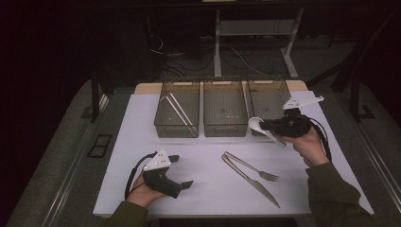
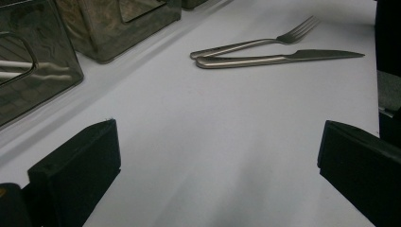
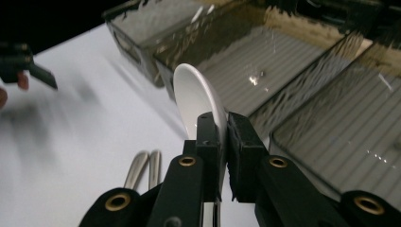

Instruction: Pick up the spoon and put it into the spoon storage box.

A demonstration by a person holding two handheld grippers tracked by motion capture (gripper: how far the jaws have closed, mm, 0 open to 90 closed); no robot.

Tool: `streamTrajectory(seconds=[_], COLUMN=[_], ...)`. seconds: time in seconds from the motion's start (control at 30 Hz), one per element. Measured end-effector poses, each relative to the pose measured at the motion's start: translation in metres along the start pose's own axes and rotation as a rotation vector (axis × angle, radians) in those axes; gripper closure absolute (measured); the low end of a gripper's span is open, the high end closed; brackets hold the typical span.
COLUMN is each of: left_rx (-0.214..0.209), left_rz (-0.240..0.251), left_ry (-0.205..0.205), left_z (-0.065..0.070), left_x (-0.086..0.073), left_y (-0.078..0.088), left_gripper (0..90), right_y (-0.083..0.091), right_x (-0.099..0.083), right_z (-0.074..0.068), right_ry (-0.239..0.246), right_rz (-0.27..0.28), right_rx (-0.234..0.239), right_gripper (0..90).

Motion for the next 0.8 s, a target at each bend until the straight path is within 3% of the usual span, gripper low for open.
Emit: streamTrajectory(seconds=[0.57, 0.8], left_rx=[-0.006, -0.011], left_rz=[0.006, 0.006], left_ry=[0.005, -0.001], left_z=[0.001, 0.002], left_x=[0.0, 0.001], left_y=[0.0, 0.0], left_gripper=[0.0, 0.0], right_y=[-0.059, -0.086], right_x=[0.059, 0.075], right_z=[0.017, 0.023], right_ry=[0.043, 0.029], right_rz=[-0.007, 0.003], right_rx=[-0.034, -0.042], right_gripper=[83.7, 83.7])
Point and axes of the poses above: each handheld gripper's, and its own axes: y roughly backward along the jaws, x roughly out of its top, z roughly to its right, the point moved 6 cm from there along -y, roughly forward along the jaws, and after that the axes turned 12 degrees about y, right-handed, at the moved point
